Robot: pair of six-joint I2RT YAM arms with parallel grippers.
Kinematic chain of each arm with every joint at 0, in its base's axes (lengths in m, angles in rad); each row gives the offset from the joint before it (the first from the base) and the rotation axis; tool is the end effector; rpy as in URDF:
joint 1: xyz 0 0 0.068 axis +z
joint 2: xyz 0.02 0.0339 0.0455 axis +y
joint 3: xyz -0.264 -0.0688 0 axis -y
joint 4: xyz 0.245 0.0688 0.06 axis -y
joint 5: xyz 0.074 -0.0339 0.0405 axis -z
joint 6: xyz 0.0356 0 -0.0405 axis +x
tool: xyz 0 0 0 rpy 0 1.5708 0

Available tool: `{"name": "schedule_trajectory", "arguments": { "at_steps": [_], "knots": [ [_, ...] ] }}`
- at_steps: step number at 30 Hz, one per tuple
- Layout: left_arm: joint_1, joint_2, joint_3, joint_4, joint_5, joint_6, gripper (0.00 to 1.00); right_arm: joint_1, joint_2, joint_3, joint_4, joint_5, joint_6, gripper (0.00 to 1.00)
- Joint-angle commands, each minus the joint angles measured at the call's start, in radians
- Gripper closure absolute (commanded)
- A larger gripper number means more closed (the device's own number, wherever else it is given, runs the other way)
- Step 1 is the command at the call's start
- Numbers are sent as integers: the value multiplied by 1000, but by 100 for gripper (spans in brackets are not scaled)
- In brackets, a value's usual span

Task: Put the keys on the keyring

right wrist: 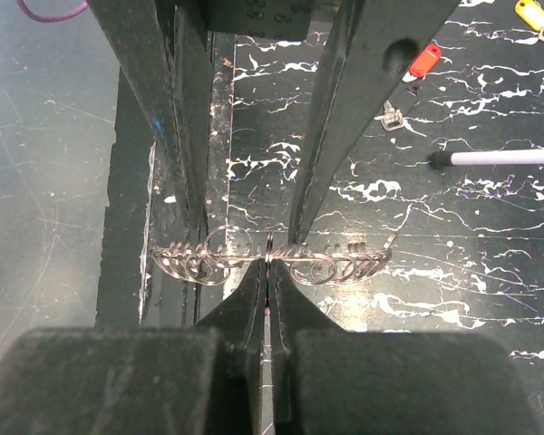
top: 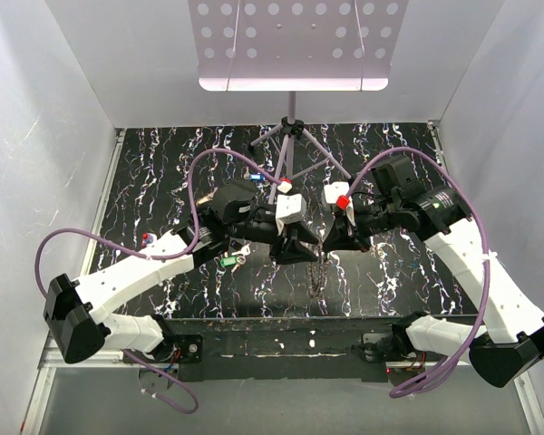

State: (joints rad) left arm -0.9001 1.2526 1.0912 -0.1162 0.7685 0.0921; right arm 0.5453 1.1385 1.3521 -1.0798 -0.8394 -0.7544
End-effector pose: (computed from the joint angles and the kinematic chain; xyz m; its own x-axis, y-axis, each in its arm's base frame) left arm 0.1575 -0.2384 0.3568 -0.0796 0.2067 -0.9752 0.9902 -0.0962 -0.1012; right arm 0.1568 0.1261 0.3893 0.0449 -0.5078 -0.8603 -0.9989 -0.0367 -0.0304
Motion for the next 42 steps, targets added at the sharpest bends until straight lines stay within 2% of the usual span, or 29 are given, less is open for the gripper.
{"name": "schedule_trajectory", "arguments": {
  "at_steps": [1, 11, 42],
  "knots": [
    [-14, 5, 30, 27, 11, -9, 60, 2, -8, 47, 9, -30, 20, 99],
    [-25, 19, 35, 29, 0, -8, 80, 1, -8, 51, 11, -40, 27, 99],
    [-29, 42, 56, -17, -26, -3, 80, 1, -3, 55, 27, -61, 73, 99]
  ]
}}
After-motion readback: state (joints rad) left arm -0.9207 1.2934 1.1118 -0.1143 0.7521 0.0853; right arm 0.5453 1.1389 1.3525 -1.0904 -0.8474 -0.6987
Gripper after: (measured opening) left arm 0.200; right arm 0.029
